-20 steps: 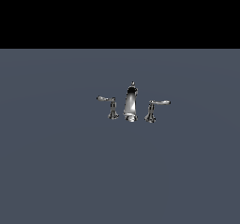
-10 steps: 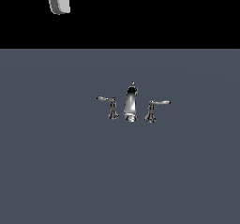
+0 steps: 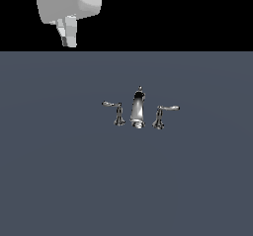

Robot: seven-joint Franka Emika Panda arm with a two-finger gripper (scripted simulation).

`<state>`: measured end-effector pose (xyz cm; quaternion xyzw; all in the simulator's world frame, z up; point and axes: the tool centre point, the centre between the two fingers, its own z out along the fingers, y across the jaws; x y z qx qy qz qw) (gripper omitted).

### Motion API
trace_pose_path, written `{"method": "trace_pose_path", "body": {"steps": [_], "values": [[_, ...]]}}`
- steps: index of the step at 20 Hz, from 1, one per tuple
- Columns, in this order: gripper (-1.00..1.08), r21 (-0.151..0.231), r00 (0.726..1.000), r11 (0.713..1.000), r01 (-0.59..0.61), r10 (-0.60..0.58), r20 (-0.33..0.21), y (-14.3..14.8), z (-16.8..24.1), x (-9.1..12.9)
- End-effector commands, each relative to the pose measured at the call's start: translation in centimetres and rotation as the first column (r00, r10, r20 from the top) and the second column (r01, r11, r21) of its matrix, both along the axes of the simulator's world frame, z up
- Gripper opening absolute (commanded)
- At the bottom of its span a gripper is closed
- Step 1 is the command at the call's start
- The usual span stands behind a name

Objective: Turn on the faucet by rotating a designated handle.

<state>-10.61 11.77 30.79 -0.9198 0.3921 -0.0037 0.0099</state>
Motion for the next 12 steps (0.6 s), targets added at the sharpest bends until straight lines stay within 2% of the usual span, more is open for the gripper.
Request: {"method": "trace_pose_path", "body": {"steps": [1, 12], "values": [[-1.00, 0.001, 0.999, 0.999, 0.051, -0.051, 0.000, 0.3, -1.2, 1.2], [-1.00, 0.002, 0.966, 0.966, 0.258, -0.258, -0.005, 0.9, -6.0, 6.1]]}}
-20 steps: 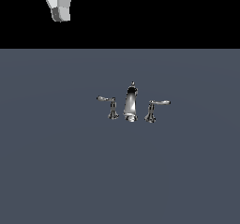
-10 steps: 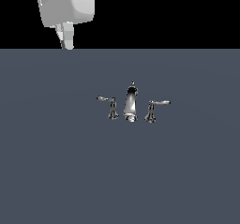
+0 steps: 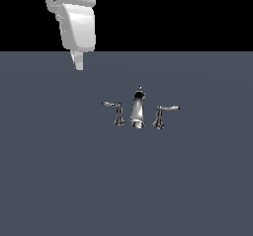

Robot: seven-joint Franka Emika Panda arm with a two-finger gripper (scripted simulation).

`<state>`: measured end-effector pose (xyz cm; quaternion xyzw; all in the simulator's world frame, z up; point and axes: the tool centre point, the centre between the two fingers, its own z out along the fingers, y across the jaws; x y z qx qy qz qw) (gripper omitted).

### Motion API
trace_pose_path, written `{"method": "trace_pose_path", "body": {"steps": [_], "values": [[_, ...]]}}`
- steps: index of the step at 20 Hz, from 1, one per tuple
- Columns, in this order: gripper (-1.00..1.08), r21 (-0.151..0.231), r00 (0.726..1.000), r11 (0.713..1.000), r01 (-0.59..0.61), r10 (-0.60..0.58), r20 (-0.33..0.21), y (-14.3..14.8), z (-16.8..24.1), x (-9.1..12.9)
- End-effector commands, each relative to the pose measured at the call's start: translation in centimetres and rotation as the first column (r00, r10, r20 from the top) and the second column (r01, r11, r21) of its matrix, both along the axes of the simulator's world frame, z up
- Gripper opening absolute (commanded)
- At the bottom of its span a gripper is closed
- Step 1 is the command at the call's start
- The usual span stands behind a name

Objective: Turn on the faucet by rotating a designated handle.

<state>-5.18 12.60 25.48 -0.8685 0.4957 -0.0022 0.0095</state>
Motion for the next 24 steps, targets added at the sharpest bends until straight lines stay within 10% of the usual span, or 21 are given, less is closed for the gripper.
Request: {"method": "trace_pose_path", "body": {"steps": [1, 12, 24], "values": [[-1.00, 0.000, 0.999, 0.999, 0.049, -0.049, -0.001, 0.0, -1.1, 1.2], [-1.00, -0.006, 0.960, 0.961, 0.278, -0.278, -0.005, -0.9, -6.5, 6.6], [-1.00, -0.015, 0.841, 0.841, 0.541, -0.541, -0.009, -3.9, -13.1, 12.9]]}}
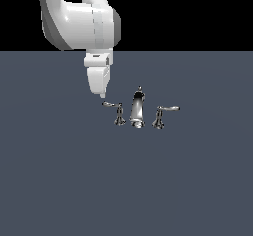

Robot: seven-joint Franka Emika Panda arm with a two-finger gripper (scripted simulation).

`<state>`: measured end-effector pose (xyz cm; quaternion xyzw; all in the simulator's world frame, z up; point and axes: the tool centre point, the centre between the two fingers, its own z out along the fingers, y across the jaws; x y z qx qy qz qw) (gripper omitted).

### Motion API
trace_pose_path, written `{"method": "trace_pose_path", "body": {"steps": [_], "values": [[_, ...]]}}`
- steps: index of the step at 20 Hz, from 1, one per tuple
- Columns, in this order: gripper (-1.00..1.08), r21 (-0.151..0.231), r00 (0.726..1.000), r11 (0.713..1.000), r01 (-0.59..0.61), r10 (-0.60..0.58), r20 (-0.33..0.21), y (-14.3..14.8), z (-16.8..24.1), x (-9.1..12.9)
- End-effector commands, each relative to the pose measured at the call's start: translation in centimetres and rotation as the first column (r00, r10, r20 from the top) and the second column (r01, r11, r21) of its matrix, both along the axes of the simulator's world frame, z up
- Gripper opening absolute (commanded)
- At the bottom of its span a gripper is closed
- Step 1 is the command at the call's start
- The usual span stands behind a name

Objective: Turn on the faucet by rotating a designated handle.

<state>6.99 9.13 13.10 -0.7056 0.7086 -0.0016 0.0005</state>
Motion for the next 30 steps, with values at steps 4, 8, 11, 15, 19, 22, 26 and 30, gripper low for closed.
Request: {"method": "trace_pose_path", "body": {"steps": [4, 8, 11, 15, 19, 22, 26, 30], "values": [[-1.00, -0.001, 0.995, 0.995, 0.102, -0.102, -0.001, -1.4, -2.2, 2.0], [-1.00, -0.001, 0.989, 0.989, 0.148, -0.148, -0.002, -2.1, -3.2, 2.9], [-1.00, 0.000, 0.986, 0.986, 0.166, -0.166, -0.003, -2.4, -3.5, 3.3], [-1.00, 0.001, 0.985, 0.985, 0.171, -0.171, -0.003, -2.5, -3.6, 3.4], [-1.00, 0.001, 0.985, 0.985, 0.171, -0.171, -0.003, -2.4, -3.6, 3.1], [-1.00, 0.001, 0.985, 0.985, 0.171, -0.171, -0.003, -1.9, -3.6, 2.2], [-1.00, 0.001, 0.985, 0.985, 0.171, -0.171, -0.003, -1.2, -3.6, 1.1], [-1.00, 0.001, 0.985, 0.985, 0.171, -0.171, -0.003, -0.5, -3.6, -0.1]]}}
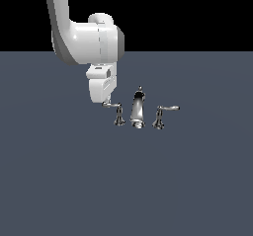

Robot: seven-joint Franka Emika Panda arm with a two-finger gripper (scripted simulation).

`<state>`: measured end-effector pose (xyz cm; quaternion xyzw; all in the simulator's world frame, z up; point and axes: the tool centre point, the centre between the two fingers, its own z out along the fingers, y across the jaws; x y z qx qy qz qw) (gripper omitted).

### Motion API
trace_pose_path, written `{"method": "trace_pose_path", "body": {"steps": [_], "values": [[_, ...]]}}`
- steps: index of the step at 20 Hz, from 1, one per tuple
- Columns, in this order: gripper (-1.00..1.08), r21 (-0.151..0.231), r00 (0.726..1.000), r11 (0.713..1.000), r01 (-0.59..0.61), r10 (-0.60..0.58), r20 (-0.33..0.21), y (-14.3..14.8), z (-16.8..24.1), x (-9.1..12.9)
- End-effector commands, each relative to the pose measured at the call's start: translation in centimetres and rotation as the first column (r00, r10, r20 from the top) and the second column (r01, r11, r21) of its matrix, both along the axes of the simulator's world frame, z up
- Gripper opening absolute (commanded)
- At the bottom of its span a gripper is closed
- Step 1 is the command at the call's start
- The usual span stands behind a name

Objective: Turn on the faucet by rotating a designated handle.

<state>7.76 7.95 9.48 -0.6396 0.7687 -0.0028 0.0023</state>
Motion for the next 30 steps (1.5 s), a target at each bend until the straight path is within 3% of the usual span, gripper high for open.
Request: {"method": "trace_pose_path", "body": {"steps": [1, 4, 22, 24, 30], "values": [[-1.00, 0.001, 1.000, 1.000, -0.007, 0.007, -0.007, 0.9, 0.0, -1.1], [-1.00, -0.001, 1.000, 1.000, 0.006, -0.006, 0.001, 0.1, 0.0, -0.7], [-1.00, 0.001, 1.000, 1.000, -0.006, 0.006, -0.007, 0.0, 0.0, -6.3], [-1.00, 0.003, 1.000, 1.000, -0.010, 0.010, -0.004, 0.4, 0.0, -5.9], [-1.00, 0.003, 1.000, 1.000, -0.008, 0.008, -0.005, -1.7, 0.0, -7.3]]}}
